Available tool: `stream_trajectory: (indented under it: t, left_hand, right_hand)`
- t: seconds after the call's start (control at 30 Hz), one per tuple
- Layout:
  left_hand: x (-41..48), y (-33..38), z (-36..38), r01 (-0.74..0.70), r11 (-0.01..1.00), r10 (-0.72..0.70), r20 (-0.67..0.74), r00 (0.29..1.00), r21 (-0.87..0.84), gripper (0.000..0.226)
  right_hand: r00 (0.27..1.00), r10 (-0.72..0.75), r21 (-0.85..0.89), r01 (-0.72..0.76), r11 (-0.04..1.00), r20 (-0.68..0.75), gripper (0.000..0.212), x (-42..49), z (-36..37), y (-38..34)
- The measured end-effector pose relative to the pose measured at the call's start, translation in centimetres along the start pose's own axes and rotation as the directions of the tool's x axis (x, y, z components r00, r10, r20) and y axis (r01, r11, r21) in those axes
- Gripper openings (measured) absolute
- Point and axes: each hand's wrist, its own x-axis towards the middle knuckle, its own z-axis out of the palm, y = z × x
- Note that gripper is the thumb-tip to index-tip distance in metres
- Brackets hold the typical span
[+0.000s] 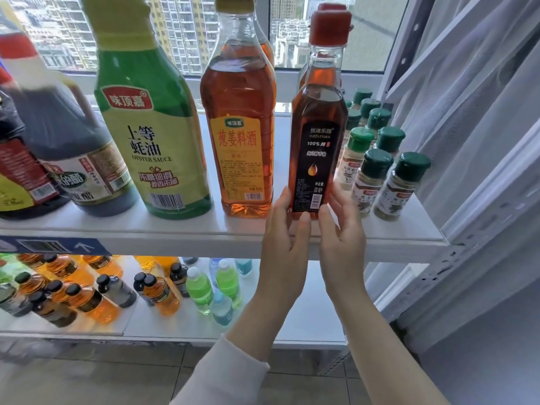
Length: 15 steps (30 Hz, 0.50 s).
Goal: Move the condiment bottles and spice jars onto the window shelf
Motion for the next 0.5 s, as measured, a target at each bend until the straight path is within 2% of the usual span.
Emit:
stream_trajectory:
  t: [0.4,0.5]
  left_hand:
    - [0.1,0.0,0.0,-0.016,0.999,0.017,-0.015,1.000,0.050,0.040]
    - [-0.3,0.2,-0.1,0.017,0.998,-0.014,-0.062,0.998,0.061,0.040]
  right_hand:
    - [0.999,-0.031,-0.069,0.032,0.997,0.015,0.040,0.1,0.2,1.0]
    - [0.999,-0.033,-0.028,0.033,0.999,-0.020,0.038,-1.1,-0.2,1.0]
